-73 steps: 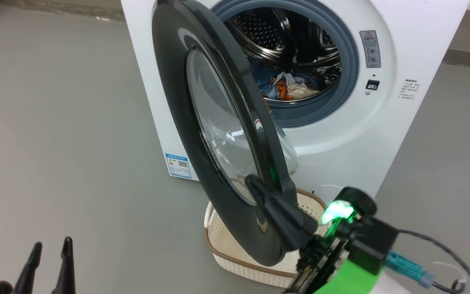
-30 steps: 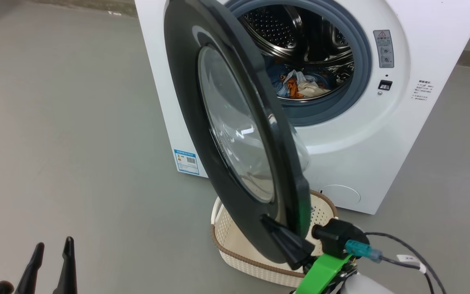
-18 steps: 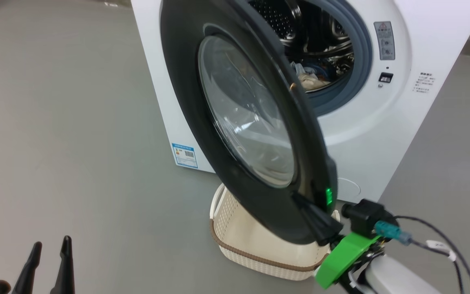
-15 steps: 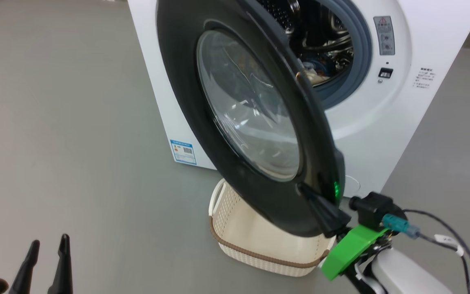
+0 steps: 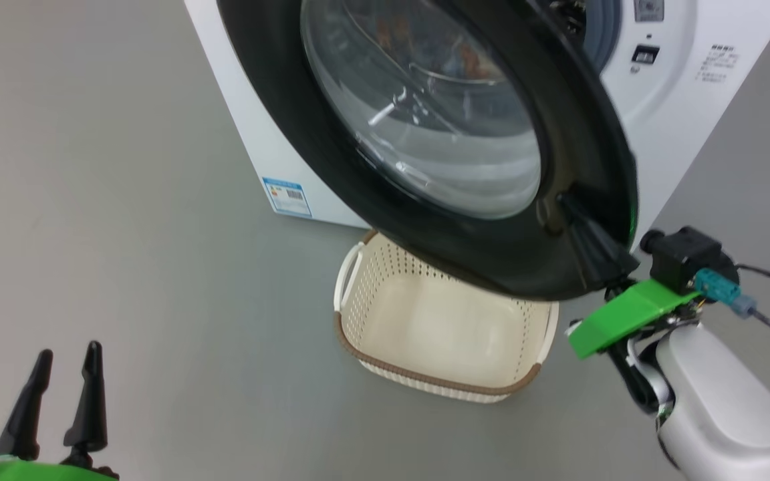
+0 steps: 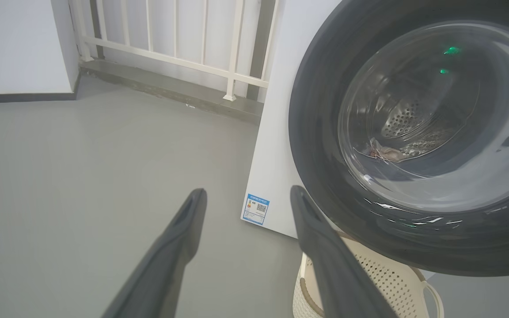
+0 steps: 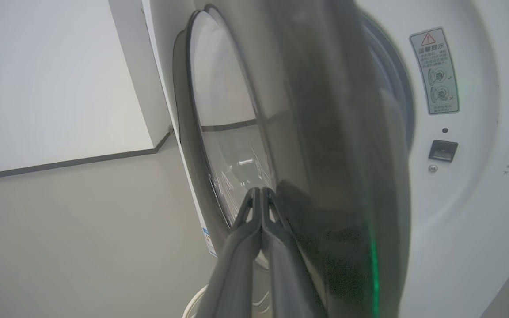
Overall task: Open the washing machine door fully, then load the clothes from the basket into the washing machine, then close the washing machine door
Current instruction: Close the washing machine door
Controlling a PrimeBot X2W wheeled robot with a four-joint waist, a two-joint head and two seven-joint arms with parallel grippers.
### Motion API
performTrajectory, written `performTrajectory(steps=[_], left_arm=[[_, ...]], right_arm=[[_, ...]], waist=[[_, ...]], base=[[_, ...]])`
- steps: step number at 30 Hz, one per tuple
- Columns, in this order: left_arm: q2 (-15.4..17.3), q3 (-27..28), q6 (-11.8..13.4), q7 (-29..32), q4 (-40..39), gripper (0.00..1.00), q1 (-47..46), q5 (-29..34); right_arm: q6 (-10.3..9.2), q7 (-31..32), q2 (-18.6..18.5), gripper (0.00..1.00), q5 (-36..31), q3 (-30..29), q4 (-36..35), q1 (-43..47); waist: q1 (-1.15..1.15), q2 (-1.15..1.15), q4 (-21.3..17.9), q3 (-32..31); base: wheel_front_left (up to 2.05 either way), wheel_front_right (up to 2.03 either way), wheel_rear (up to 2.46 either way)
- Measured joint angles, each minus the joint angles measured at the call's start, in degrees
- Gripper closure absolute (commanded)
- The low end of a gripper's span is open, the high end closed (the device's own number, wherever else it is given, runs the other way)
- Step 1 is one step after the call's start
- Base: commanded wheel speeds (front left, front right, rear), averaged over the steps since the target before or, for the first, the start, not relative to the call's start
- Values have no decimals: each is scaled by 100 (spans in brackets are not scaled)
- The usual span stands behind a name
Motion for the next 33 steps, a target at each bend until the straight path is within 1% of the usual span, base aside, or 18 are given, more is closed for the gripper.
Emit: performTrajectory(steps=[5, 11, 17, 28, 33], left_arm=[[131, -51, 0, 0, -60, 0, -164, -67], [255, -104, 0, 0, -151, 0, -418, -168], [350, -119, -8, -1, -192, 0, -601, -275], [445, -144, -8, -11, -304, 0, -922, -410], [468, -152, -8, -24, -305, 0, -990, -459]], right_arm=[[1, 0, 23, 100, -277, -179, 181, -364], [4, 0, 77, 100, -544, -617, 336, -878], [3, 0, 180, 100, -739, -1046, 343, -1317], [4, 0, 108, 100, -990, -1577, 342, -2111], [4, 0, 75, 100, -1207, -1816, 320, -2368]], waist=[[0, 0, -50, 299], [0, 0, -96, 690], [1, 0, -123, 1085], [0, 0, -101, 1653], [0, 0, -80, 1806]], base=[[0, 0, 0], [0, 0, 0], [0, 0, 0], [0, 0, 0], [0, 0, 0]])
